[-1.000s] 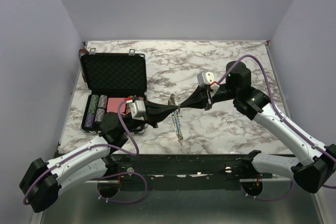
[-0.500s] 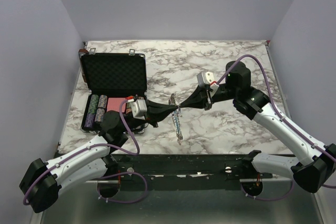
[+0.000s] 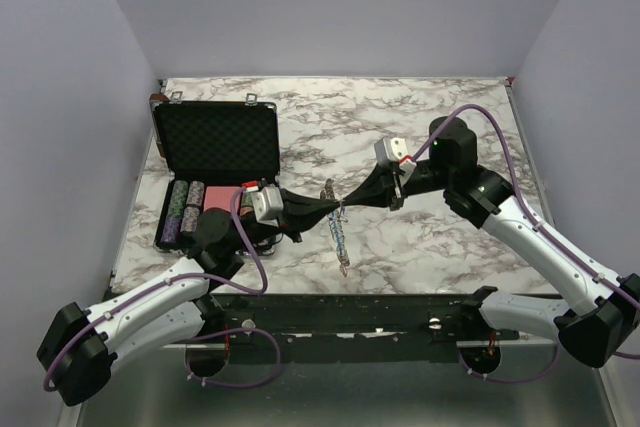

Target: Put the keys on the keyring

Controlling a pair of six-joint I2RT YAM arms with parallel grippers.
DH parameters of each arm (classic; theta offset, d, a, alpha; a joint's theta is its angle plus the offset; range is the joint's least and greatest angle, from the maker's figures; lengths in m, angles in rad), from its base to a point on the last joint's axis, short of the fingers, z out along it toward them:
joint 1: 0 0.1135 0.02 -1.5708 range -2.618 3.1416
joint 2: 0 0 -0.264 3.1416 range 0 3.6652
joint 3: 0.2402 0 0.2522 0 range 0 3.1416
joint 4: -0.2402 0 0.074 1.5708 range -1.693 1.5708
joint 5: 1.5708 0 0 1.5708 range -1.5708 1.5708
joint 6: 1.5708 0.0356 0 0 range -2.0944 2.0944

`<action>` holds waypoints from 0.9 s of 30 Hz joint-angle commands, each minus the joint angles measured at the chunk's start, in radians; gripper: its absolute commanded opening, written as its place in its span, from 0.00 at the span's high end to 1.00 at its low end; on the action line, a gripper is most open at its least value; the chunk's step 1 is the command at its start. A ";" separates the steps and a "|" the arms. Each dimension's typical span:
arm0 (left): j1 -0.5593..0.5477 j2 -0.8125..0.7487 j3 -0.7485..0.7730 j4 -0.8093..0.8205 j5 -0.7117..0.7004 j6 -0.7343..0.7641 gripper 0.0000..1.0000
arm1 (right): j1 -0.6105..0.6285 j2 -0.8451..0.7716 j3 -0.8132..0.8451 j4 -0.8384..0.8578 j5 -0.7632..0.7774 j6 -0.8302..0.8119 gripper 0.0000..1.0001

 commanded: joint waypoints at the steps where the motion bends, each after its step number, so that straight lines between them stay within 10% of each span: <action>1: -0.004 0.011 0.045 -0.053 -0.009 0.004 1.00 | 0.022 0.001 0.002 0.004 -0.028 -0.016 1.00; 27: 0.033 0.040 0.091 -0.130 -0.030 -0.105 1.00 | 0.022 -0.014 0.028 -0.146 0.044 -0.168 1.00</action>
